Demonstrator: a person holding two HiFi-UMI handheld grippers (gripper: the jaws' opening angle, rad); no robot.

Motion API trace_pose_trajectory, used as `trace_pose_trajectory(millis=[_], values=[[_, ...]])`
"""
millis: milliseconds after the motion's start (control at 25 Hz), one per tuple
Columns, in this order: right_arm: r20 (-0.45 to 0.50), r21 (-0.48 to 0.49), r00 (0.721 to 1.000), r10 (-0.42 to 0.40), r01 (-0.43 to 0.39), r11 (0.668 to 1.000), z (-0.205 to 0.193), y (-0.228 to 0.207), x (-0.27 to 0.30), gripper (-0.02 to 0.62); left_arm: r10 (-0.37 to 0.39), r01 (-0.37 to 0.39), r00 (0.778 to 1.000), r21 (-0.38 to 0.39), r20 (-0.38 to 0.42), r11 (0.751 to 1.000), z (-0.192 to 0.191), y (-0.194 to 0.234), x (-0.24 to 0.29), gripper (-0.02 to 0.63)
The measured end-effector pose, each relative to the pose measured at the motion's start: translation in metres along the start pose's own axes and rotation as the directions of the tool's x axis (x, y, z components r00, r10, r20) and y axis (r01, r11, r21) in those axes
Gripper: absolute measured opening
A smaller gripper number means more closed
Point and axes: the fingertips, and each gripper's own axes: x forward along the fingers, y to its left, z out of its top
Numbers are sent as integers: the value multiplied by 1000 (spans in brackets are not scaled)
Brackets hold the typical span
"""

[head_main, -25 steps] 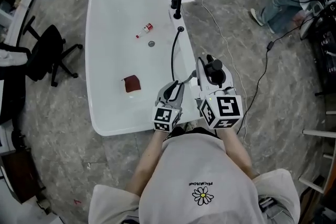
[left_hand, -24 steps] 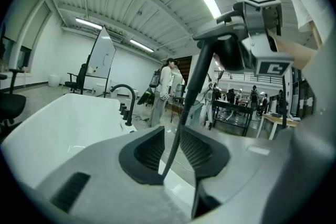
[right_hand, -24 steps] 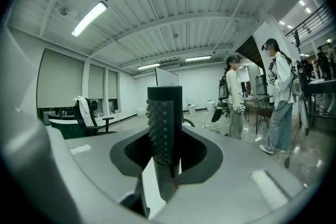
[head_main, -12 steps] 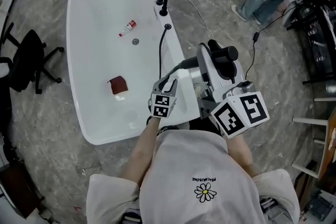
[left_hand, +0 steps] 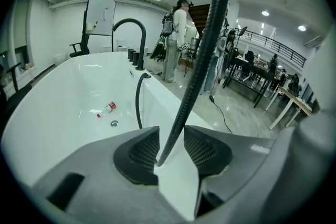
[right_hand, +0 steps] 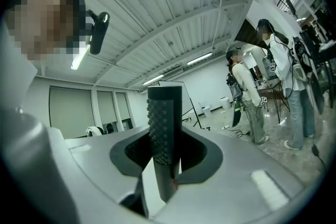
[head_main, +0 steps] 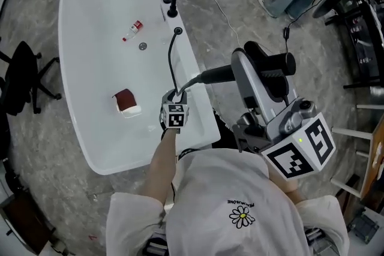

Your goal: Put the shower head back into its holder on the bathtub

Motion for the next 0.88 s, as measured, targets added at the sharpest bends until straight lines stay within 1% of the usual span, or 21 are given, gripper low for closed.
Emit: trace_pose_trajectory(millis=[120, 200, 320, 400, 480, 520, 560, 640, 720, 800, 880], values=[[9, 3, 1000, -5, 5, 1000, 10, -16, 4, 117, 0, -1, 999, -29, -45, 1000, -5, 8, 21, 132], [11, -13, 1000, -15, 16, 1000, 13, -25, 6, 117, -9, 6, 998, -49, -68, 999, -10, 9, 34, 92], [-3, -26, 999, -35, 35, 999, 12, -37, 8, 117, 11, -16, 996, -60, -90, 998, -10, 10, 41, 74], [8, -8, 999, -38, 38, 999, 17, -42, 7, 117, 53, -56, 997, -54, -53, 997, 5, 21, 40, 61], [37, 1, 999, -35, 35, 999, 26, -43, 5, 116, 111, -109, 993, -54, 32, 993, 39, 41, 31, 57], [54, -5, 998, -36, 36, 999, 31, -43, 3, 115, 141, -136, 987, -55, 83, 989, 62, 52, 24, 55], [71, -18, 997, -39, 41, 999, 35, -42, 0, 117, 165, -159, 977, -53, 138, 986, 88, 63, 16, 55], [105, -55, 993, -55, 61, 997, 44, -39, -8, 116, 190, -186, 948, -39, 255, 982, 140, 79, 0, 56], [131, -89, 989, -73, 85, 992, 51, -34, -18, 115, 189, -193, 908, -27, 374, 981, 192, 86, -21, 57], [155, -107, 984, -85, 102, 989, 57, -29, -26, 115, 193, -213, 865, -8, 463, 977, 236, 88, -46, 54], [189, -104, 978, -90, 111, 988, 62, -25, -32, 115, 186, -260, 822, 64, 539, 963, 282, 88, -73, 55]])
